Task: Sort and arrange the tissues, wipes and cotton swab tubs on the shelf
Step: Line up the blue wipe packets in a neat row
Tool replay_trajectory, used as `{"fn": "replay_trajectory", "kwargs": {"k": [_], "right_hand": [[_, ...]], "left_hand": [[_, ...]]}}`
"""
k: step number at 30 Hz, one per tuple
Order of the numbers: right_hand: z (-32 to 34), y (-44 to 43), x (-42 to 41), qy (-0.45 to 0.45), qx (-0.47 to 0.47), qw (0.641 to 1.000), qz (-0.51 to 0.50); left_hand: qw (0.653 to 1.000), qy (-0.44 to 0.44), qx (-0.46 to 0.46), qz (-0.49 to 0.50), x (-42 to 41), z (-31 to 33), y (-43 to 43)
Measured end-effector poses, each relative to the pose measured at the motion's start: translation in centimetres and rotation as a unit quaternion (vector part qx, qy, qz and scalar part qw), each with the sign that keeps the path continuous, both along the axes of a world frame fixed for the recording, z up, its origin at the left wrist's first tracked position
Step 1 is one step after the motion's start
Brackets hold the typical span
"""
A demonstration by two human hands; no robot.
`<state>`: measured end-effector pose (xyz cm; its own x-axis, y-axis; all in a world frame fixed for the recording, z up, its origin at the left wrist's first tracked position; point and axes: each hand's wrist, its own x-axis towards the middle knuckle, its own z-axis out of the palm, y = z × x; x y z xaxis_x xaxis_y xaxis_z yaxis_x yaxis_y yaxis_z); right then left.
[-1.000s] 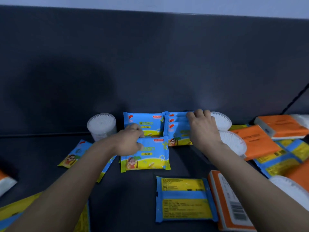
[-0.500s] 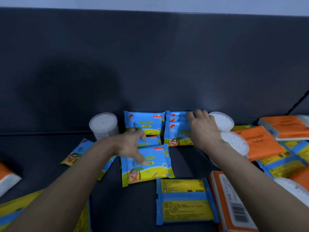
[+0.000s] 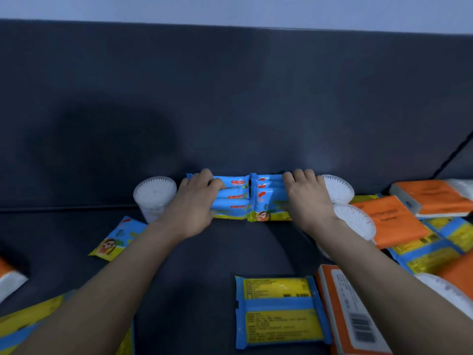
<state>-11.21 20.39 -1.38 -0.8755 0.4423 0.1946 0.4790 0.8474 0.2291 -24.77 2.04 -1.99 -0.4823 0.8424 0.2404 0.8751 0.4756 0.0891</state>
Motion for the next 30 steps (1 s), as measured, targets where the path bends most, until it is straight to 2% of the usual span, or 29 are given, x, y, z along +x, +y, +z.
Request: {"fn": "replay_trajectory", "kwargs": {"k": [2, 6, 13, 23, 27, 30], "right_hand": [[0.0, 0.1, -0.1, 0.008, -0.008, 1.000, 0.003], [-0.1, 0.2, -0.2, -0.010, -0.022, 1.000, 0.012], [0.7, 0.5, 0.0, -0.014, -0.040, 0.999, 0.016], [1.7, 0.1, -0.3, -0.010, -0.048, 0.999, 0.012], [1.7, -0.3, -0.1, -0.015, -0.049, 0.999, 0.010], [1.8, -0.5, -0.2, -0.010, -0.037, 0.999, 0.006]], "left_hand": [[0.999, 0.034, 0.022, 0.005, -0.4, -1.0, 0.2], [0.998, 0.041, 0.045, 0.026, -0.8, -1.2, 0.3], [0.996, -0.031, 0.075, 0.037, -0.8, -0.6, 0.4], [0.995, 0.053, 0.083, 0.034, -0.8, -1.4, 0.4], [0.993, 0.101, 0.054, 0.016, -0.4, -2.0, 0.1], [0.994, 0.096, 0.057, 0.016, -0.8, -1.8, 0.2]]}}
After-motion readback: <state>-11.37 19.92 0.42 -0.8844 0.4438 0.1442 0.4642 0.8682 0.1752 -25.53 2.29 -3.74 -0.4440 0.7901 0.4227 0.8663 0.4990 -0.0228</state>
